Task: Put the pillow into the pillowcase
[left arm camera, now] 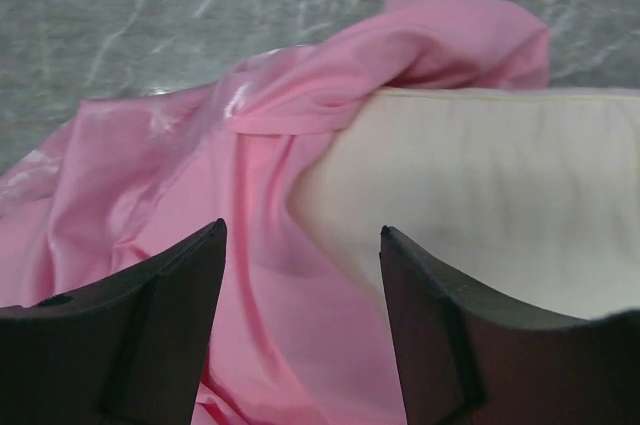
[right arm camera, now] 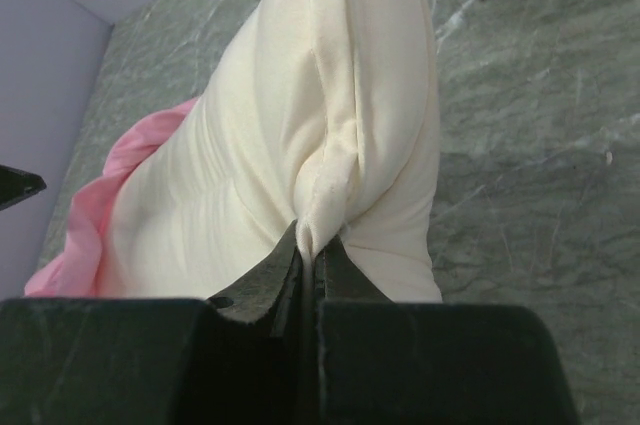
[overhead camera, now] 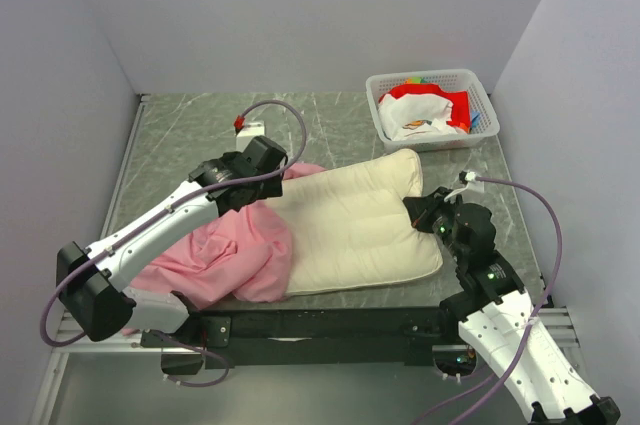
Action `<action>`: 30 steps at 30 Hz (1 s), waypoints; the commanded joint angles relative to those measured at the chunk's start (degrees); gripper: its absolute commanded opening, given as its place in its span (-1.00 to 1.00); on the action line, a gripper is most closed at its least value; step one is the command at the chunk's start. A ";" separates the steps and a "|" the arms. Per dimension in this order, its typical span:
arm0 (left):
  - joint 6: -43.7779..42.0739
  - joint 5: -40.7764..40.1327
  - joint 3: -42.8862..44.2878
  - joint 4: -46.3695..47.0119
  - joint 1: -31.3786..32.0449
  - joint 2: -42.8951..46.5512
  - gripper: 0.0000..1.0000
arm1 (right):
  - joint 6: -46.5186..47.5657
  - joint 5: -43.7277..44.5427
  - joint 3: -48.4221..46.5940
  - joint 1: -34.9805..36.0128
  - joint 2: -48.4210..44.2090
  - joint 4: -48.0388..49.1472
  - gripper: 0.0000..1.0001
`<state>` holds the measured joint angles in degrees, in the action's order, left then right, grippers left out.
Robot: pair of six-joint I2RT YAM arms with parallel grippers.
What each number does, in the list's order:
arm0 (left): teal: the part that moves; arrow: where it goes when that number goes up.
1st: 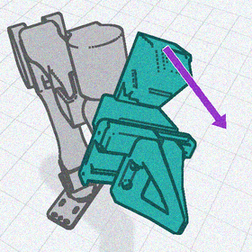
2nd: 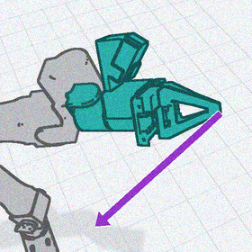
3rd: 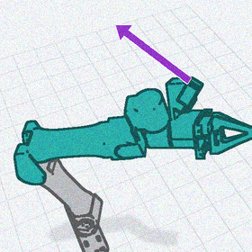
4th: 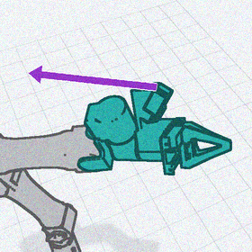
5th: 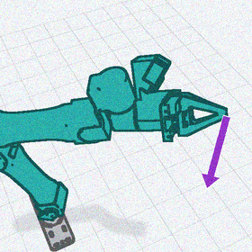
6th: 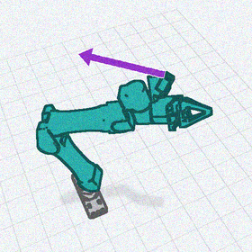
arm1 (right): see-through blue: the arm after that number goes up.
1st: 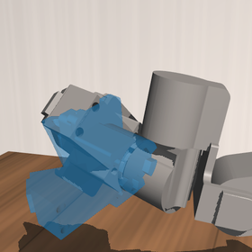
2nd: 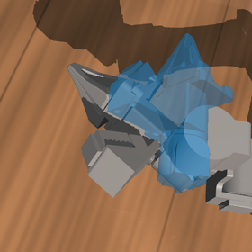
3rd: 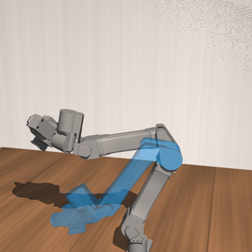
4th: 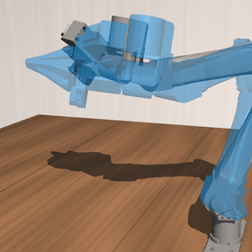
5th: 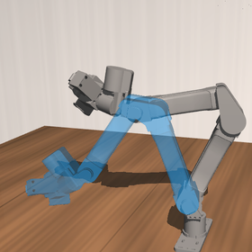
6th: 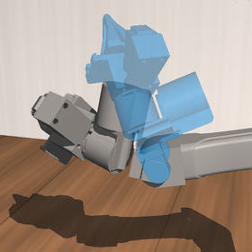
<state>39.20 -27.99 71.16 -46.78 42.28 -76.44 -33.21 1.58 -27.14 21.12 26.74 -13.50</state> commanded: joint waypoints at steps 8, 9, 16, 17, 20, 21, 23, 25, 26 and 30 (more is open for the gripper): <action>1.76 -10.77 -4.01 3.01 -1.06 -11.61 0.06 | 0.16 -1.76 -1.34 0.58 -1.87 2.69 -1.00; 1.67 -11.29 -3.22 2.58 -1.06 -13.10 -0.55 | 0.16 -2.02 -1.34 0.58 -1.96 2.69 -1.00; -9.04 2.56 18.00 8.46 4.99 -12.58 -0.98 | -1.15 -7.37 -2.13 1.19 0.50 5.40 -1.00; -9.66 9.03 20.23 9.42 7.00 -13.20 -0.98 | -1.85 -7.65 -2.05 1.46 1.46 6.02 -1.00; -9.84 16.62 27.88 10.22 9.74 -16.36 -0.98 | -2.03 -5.82 -2.66 4.79 3.75 7.34 -1.00; -9.58 17.87 29.03 10.40 10.71 -17.50 -0.98 | -1.86 -4.50 -2.57 5.67 4.02 7.26 -1.00; -9.76 19.90 28.87 12.24 10.46 -17.86 -0.98 | -1.59 -2.30 -1.87 6.65 4.63 7.43 -1.00; -9.67 18.94 27.64 12.07 9.40 -18.91 -0.92 | -1.59 -1.41 -0.30 6.74 5.16 7.78 -1.00; -9.41 18.41 27.46 10.15 7.83 -19.61 -0.89 | -2.20 0.59 0.32 6.74 5.77 7.61 -1.00; -8.18 13.95 23.86 6.80 4.13 -20.77 -0.67 | -4.40 5.35 2.08 6.65 8.23 5.68 -1.00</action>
<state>29.71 -13.58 96.90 -41.78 49.36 -96.47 -34.92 6.13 -26.28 26.57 33.04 -10.20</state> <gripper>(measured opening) 0.081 0.045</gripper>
